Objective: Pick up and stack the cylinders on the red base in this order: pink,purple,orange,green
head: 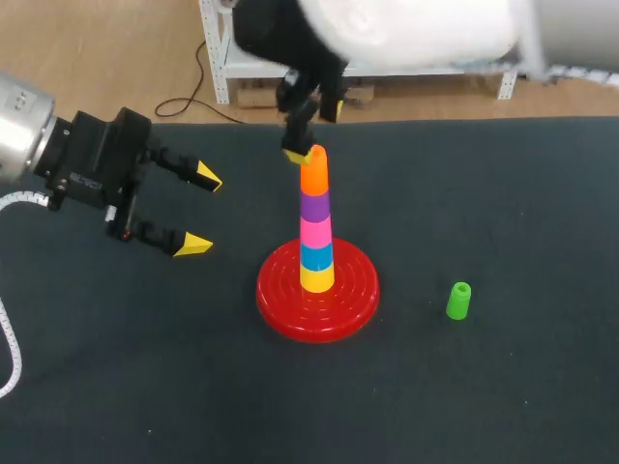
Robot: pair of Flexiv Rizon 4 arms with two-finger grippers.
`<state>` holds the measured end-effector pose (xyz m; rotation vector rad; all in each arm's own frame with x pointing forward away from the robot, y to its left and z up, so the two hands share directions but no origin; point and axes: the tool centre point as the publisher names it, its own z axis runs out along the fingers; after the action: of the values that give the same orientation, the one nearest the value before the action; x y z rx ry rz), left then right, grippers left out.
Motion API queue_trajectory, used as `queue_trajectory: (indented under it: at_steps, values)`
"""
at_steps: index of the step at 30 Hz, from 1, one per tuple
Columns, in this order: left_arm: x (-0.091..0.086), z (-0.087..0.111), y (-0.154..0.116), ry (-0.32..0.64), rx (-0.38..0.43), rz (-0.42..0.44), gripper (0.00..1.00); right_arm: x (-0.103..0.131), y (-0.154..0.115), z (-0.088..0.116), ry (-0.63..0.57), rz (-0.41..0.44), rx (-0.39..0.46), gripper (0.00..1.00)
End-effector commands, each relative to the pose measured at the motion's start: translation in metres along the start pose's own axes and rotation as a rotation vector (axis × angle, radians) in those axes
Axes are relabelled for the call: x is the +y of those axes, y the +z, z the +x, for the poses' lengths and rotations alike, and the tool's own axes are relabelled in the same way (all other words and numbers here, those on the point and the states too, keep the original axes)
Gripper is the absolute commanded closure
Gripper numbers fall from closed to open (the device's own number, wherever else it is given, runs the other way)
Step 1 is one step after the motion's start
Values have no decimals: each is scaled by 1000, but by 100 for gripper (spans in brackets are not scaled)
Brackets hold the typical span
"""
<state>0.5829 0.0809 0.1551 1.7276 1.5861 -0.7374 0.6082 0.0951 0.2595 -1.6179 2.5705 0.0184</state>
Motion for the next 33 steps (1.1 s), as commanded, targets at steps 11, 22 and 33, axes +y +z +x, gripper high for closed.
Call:
queue_trajectory:
  at_steps: [11, 22, 33]
  values:
    - [0, 2, 0, 3, -5, -2, 0, -22, 35, 96, 8, -2, -93, 0]
    - [0, 2, 0, 3, -5, -2, 0, -36, 110, 132, 18, -20, -48, 0]
    - [0, 2, 0, 3, -5, -2, 0, -48, 181, 153, 65, -26, 85, 0]
